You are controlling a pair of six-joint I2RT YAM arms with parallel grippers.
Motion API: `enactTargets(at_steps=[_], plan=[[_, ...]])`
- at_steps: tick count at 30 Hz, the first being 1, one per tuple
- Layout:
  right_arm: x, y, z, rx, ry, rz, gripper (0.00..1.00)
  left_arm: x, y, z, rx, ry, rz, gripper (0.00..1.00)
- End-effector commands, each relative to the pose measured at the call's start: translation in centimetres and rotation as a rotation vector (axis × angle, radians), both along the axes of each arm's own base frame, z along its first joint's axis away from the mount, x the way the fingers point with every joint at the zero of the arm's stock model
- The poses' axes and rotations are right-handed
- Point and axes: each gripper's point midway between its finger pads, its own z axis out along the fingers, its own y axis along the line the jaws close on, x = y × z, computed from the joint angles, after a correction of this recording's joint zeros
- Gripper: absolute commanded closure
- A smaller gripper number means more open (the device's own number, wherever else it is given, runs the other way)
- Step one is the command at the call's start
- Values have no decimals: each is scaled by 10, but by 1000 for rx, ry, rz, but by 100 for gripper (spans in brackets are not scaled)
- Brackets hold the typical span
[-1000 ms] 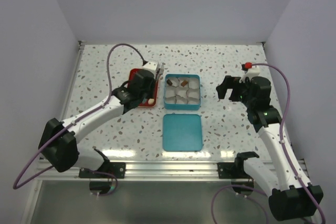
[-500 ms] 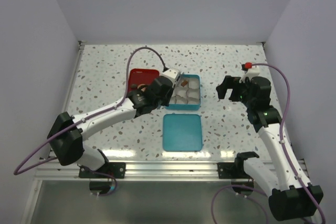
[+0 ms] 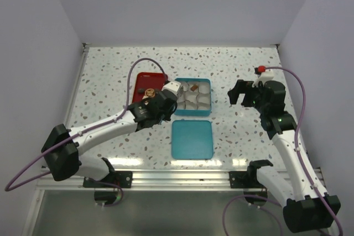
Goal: Pack the chocolate
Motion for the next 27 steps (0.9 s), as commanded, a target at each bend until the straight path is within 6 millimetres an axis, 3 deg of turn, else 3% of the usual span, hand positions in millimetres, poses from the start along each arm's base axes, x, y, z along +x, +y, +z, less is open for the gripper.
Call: enactTargets(at_steps=[1, 5, 13, 19, 24, 27], plan=[[1, 3, 6, 9, -21, 18, 1, 2, 0, 9, -32, -25, 30, 74], [1, 3, 6, 9, -20, 18, 1, 2, 2, 11, -31, -24, 39, 66], [1, 3, 5, 10, -17, 20, 1, -2, 5, 13, -39, -21, 41, 60], [1, 3, 4, 9, -15, 20, 1, 3, 9, 23, -38, -59, 62, 62], [1, 4, 5, 10, -15, 21, 1, 20, 29, 42, -46, -109, 121, 63], [1, 3, 4, 10, -14, 20, 1, 35, 53, 49, -78, -128, 171, 63]])
